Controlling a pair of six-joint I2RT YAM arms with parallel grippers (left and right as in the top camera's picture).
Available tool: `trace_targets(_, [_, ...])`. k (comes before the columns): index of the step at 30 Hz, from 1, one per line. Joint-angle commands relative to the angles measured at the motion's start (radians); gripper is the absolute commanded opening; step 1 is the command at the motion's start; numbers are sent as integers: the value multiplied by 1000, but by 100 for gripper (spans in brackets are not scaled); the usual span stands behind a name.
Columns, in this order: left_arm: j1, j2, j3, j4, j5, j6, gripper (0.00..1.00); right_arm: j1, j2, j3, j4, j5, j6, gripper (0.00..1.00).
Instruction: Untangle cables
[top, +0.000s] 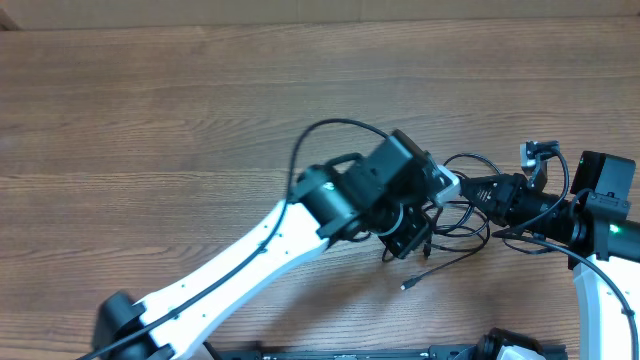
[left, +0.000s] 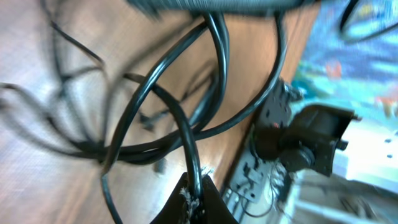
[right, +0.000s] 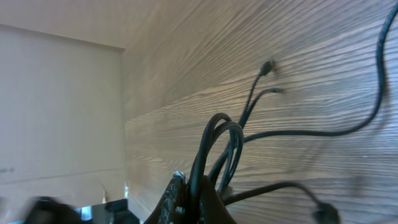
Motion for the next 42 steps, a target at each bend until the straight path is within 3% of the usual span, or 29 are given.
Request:
trace_targets(1, [49,-135,9,13,-108,15,4,-8,-3,20,2,26,-24,4])
trace_targets(7, [105,-287,9,39,-211,-15,4,-8,-3,20,4,27,-24,4])
trace_targets(9, [109,-330,9,38,-312,-67,4,-8,-3,20,4,26,-24,4])
trace_targets(12, [109,-365,9,15,-481,-212,4,-8,-3,20,7,26,-19,4])
trace_targets(16, [109,-370,9,-27,-591,-388,4,-8,-3,20,21,25,-15,4])
trace_targets(20, [109,-369,9,-117,-755,-686,4,-8,-3,20,31,10,-11,4])
trace_targets(24, [109,-365,9,-162,-750,-699,4,-8,-3,20,80,-48,8,4])
trace_targets(25, [109,-362,9,-177,-737,-699,18,-8,-3,20,98,-61,18,4])
trace_targets(27, [109,-359,9,-205,-711,-698,81,-8,-3,20,145,-96,35,4])
trace_targets(28, [109,-359,9,-222,-701,-695,100,-8,-3,20,158,-109,34,4])
trace_targets(32, [109,-359,9,-208,-620,-505,99,-8,-3,20,184,-136,33,4])
trace_targets(39, [109,-352,9,-134,-201,117,100,-8,-3,20,229,-341,30,4])
trace_targets(42, [109,-342,9,-135,-85,287,100,-8,-3,20,241,-423,30,4])
